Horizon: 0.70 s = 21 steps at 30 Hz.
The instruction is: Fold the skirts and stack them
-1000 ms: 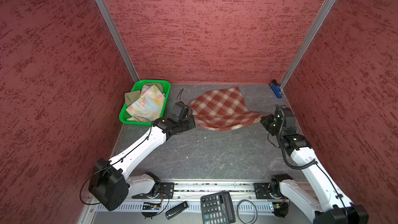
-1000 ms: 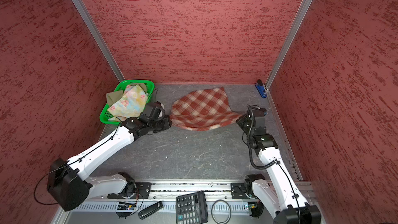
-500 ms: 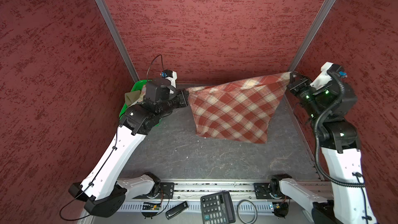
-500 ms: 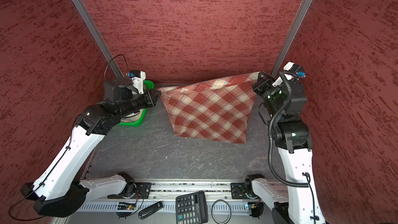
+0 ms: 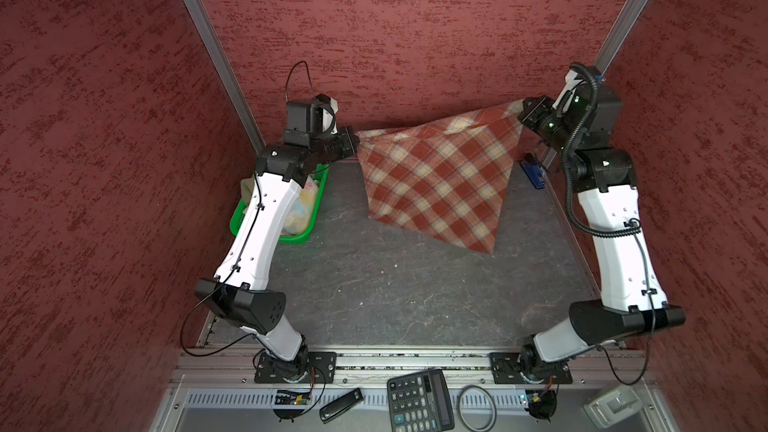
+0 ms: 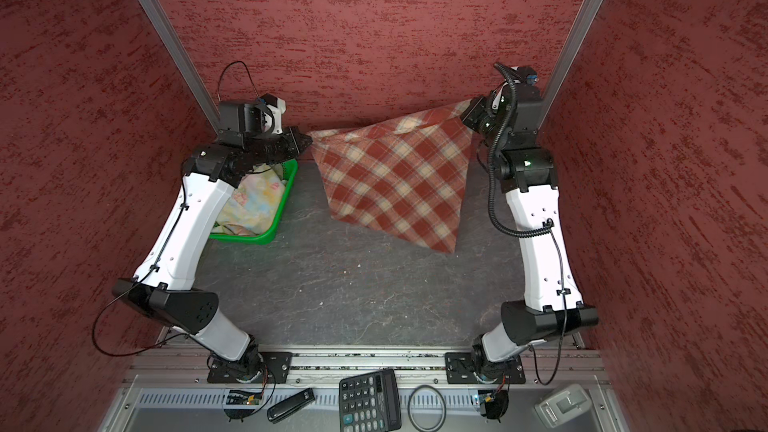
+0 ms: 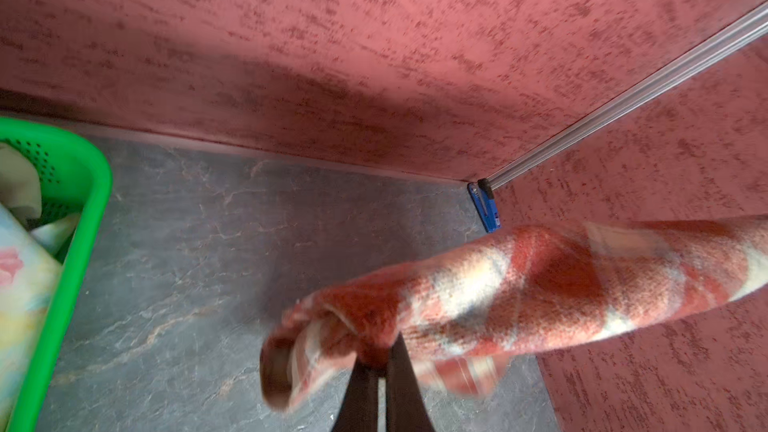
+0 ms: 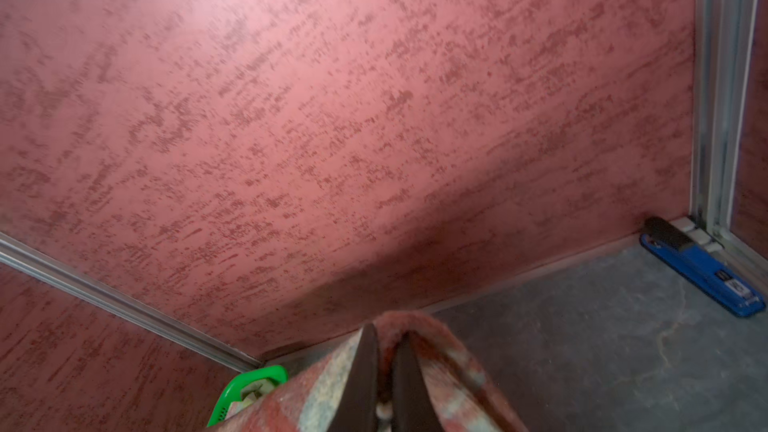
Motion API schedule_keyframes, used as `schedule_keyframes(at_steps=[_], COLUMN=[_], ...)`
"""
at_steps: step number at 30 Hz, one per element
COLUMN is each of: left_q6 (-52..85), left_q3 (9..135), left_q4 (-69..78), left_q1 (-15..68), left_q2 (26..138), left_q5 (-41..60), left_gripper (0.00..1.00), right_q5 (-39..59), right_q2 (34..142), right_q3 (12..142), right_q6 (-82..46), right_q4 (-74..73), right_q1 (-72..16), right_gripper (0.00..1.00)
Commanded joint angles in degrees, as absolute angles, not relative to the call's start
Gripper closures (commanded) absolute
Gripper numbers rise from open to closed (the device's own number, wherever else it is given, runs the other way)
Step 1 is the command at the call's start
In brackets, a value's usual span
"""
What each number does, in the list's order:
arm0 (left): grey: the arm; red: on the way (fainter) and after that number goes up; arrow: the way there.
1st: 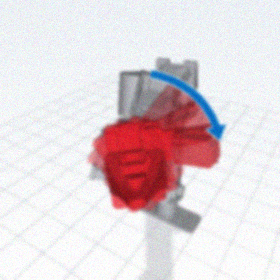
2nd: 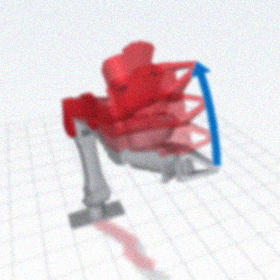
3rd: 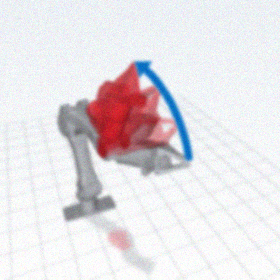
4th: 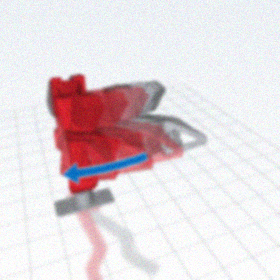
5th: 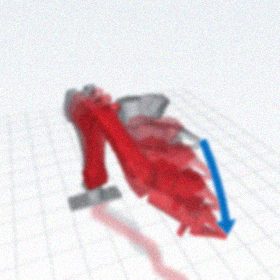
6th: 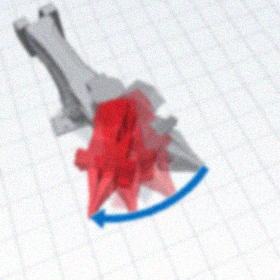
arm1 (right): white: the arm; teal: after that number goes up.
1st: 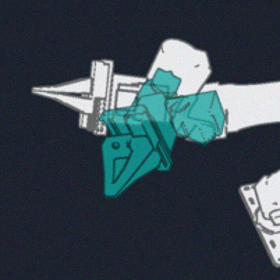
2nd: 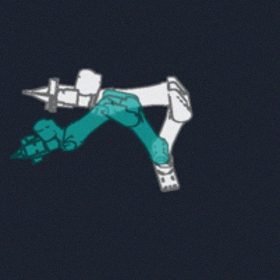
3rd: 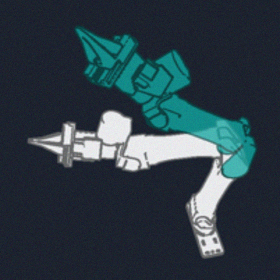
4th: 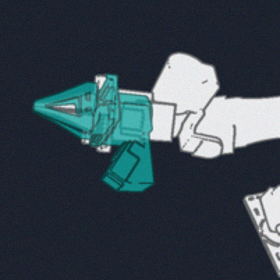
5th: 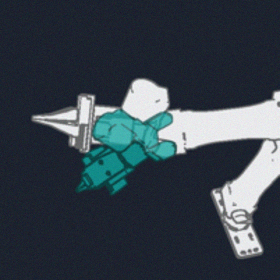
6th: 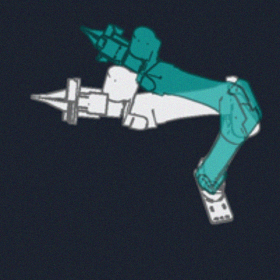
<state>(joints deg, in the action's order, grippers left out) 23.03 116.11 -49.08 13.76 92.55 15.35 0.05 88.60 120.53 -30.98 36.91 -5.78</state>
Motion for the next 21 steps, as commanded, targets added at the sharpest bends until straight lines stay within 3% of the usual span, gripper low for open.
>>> schedule_keyframes(at_steps=[1, 3, 8, 13, 16, 21], left_q6=[21.1, 21.9, 24.5, 30.5, 34.1, 38.7], left_q3=[114.1, 104.6, 70.7, 43.7, 35.6, 31.4], left_q4=[-47.5, -43.3, -26.9, -13.0, -9.7, -10.9], left_q1=[13.9, 14.6, 17.6, 24.7, 30.3, 37.9], left_q2=[86.9, 82.0, 68.3, 62.9, 65.1, 67.8], left_q5=[17.7, 17.8, 15.9, 11.8, 7.1, 2.4], left_gripper=[1.00, 1.00, 1.00, 1.00, 1.00, 1.00], right_q5=[-0.5, -0.6, -0.3, 2.7, 3.3, 3.1], right_q2=[82.8, 77.2, 57.6, 46.5, 43.8, 42.6], right_q3=[122.0, 113.0, 73.6, 42.5, 34.5, 32.3], right_q6=[-28.7, -29.3, -34.0, -39.1, -41.4, -42.0], right_q4=[37.8, 36.5, 29.6, 27.5, 29.2, 34.6], right_q1=[-5.1, -5.2, -5.2, -5.1, -5.2, -5.1], right_gripper=[1.00, 1.00, 1.00, 1.00, 1.00, 1.00])
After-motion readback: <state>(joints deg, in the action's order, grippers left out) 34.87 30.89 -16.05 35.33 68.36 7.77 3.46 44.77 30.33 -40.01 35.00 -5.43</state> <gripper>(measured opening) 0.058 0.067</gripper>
